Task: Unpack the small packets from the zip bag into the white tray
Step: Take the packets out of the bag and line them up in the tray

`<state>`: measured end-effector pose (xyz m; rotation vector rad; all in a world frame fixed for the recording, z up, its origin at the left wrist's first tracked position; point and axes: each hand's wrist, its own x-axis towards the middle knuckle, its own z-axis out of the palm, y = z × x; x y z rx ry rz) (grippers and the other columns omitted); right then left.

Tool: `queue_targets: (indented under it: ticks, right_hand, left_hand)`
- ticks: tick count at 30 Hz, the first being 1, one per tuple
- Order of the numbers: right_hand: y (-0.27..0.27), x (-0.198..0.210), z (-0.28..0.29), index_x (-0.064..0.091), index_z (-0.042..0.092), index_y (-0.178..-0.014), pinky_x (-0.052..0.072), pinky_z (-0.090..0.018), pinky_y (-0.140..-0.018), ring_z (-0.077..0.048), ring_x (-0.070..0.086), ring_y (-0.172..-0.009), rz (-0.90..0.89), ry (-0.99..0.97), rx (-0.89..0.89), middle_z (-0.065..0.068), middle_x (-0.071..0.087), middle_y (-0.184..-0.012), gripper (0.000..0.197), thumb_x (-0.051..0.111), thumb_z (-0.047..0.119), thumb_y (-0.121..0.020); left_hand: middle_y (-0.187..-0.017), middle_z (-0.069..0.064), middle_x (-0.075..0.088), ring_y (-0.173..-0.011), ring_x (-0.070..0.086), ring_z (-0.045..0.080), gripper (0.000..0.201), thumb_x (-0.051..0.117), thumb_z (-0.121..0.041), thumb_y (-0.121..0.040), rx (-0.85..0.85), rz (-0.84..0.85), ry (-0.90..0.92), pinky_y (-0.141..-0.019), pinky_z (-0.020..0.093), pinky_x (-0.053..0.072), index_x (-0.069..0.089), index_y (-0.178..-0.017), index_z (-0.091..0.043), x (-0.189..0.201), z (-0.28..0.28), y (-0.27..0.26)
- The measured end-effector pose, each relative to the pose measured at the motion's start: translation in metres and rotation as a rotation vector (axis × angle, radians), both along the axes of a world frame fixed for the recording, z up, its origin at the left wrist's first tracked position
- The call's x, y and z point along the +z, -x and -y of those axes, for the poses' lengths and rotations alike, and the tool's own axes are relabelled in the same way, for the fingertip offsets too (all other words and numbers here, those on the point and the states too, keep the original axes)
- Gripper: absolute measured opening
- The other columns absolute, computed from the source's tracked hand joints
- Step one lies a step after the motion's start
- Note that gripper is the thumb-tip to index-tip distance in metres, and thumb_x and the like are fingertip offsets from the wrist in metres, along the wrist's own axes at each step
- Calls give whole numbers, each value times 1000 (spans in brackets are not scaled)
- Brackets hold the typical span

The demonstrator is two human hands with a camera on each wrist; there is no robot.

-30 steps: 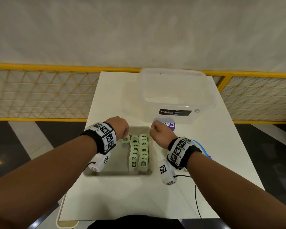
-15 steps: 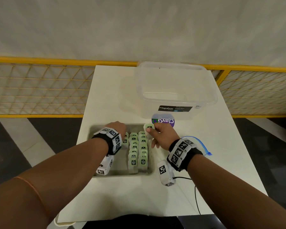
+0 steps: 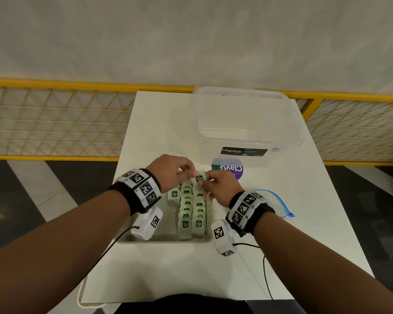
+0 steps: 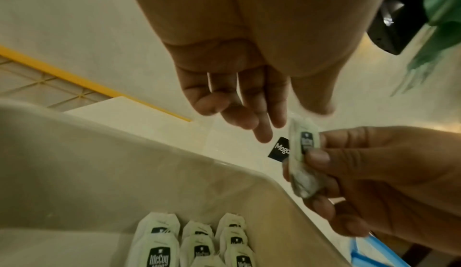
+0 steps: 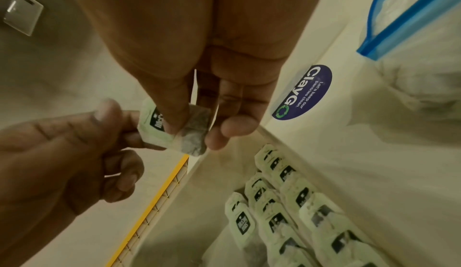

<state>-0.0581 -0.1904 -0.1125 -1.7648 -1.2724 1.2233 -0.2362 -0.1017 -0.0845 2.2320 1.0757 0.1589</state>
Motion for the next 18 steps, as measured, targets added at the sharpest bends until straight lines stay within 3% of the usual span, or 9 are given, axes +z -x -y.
queue_targets:
  ticks: [2, 7, 11, 15, 18]
  right_hand:
    - [1, -1, -3, 68, 17, -82, 56, -39, -63, -19, 64, -60, 23, 1, 14, -12, 72, -74, 8, 67, 21, -89]
    - [2, -4, -8, 65, 26, -73, 52, -26, -62, -5, 58, -50, 168, -1, 66, 2, 68, -62, 14, 73, 31, -84]
    - [-1, -9, -8, 67, 21, -89, 46, -21, -67, -1, 57, -64, 222, -62, 51, 14, 64, -73, 12, 75, 28, -82]
    - [-11, -15, -5, 57, 19, -109, 46, -26, -73, -15, 60, -81, 349, -20, 14, 5, 62, -91, 33, 73, 28, -81]
    - [-12, -16, -2, 46, 16, -120, 45, -29, -73, -17, 58, -80, 388, 94, 55, 2, 58, -86, 47, 72, 26, -82]
  left_hand:
    - [-86, -15, 65, -66, 55, -3, 14, 65, -36, -88, -53, -43, -38, -75, 25, 50, 68, -99, -29, 5, 3, -2]
    - [-87, -11, 68, -68, 53, 4, 7, 63, -27, -88, -47, -89, -119, -72, 24, 46, 69, -93, -28, 9, 3, -6]
    - [-86, -10, 70, -73, 58, 7, 8, 64, -27, -86, 6, -147, -123, -73, 23, 47, 71, -91, -26, 13, 1, -2]
    - [-92, -7, 71, -87, 65, 14, 10, 66, -26, -85, -7, -401, -85, -76, 24, 47, 73, -92, -24, 3, -6, 6]
    - [-90, -5, 72, -86, 67, 17, 8, 71, -27, -80, -85, -663, 29, -80, 30, 54, 74, -87, -24, -25, -8, 5]
